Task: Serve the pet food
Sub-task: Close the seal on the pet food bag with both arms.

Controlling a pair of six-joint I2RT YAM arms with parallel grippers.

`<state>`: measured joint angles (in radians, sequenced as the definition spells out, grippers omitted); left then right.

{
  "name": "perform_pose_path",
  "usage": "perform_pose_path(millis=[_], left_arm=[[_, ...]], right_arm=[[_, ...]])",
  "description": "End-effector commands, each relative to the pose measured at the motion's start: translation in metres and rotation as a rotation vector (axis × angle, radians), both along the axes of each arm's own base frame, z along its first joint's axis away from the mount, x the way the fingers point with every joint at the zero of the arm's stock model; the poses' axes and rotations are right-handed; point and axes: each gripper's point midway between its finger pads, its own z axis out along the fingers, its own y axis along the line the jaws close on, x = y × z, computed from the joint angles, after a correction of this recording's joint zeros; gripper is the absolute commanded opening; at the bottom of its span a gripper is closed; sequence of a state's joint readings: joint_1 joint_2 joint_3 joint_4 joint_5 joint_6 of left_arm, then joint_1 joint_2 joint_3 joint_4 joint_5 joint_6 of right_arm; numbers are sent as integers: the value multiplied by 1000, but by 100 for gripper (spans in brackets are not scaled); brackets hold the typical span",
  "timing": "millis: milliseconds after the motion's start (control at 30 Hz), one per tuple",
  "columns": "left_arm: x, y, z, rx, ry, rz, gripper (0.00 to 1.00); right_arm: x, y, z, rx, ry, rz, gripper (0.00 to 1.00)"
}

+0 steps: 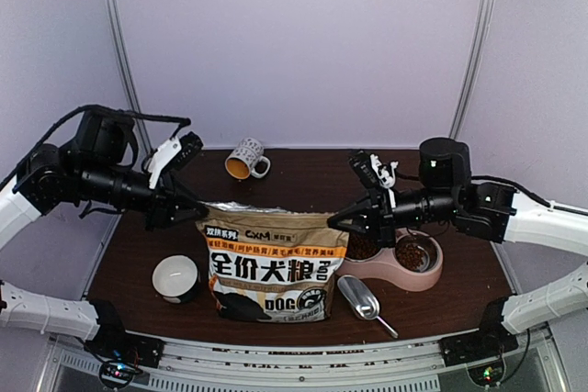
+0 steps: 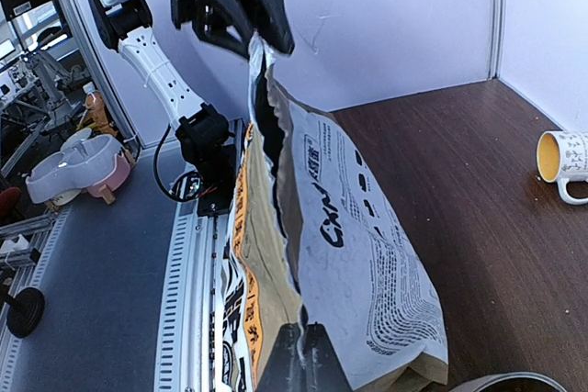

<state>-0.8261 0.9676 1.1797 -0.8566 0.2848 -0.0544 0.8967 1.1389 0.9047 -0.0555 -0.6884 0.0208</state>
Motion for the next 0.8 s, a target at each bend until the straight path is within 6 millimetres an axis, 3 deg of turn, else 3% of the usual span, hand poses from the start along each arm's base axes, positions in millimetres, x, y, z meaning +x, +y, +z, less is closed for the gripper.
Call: perform_pose_path(millis=[0, 100, 167, 333, 567, 767], left_arm=[[14, -3, 65, -76, -118, -3, 37], [11, -20, 75, -56, -134, -84, 62], [8, -30, 74, -27, -124, -143, 71], [-3, -47, 54, 13, -50, -258, 81], [-9, -46, 21, 71, 31, -281, 87], [7, -36, 1, 170, -9, -214, 90]], right_arm=[[-2, -12, 48, 81, -79, -36, 0], [-4, -9, 54, 95, -87, -26, 0], [-4, -8, 57, 103, -87, -26, 0], [-4, -10, 63, 119, -87, -35, 0], [-4, -9, 65, 122, -80, -37, 0], [-4, -7, 67, 120, -72, -25, 0]])
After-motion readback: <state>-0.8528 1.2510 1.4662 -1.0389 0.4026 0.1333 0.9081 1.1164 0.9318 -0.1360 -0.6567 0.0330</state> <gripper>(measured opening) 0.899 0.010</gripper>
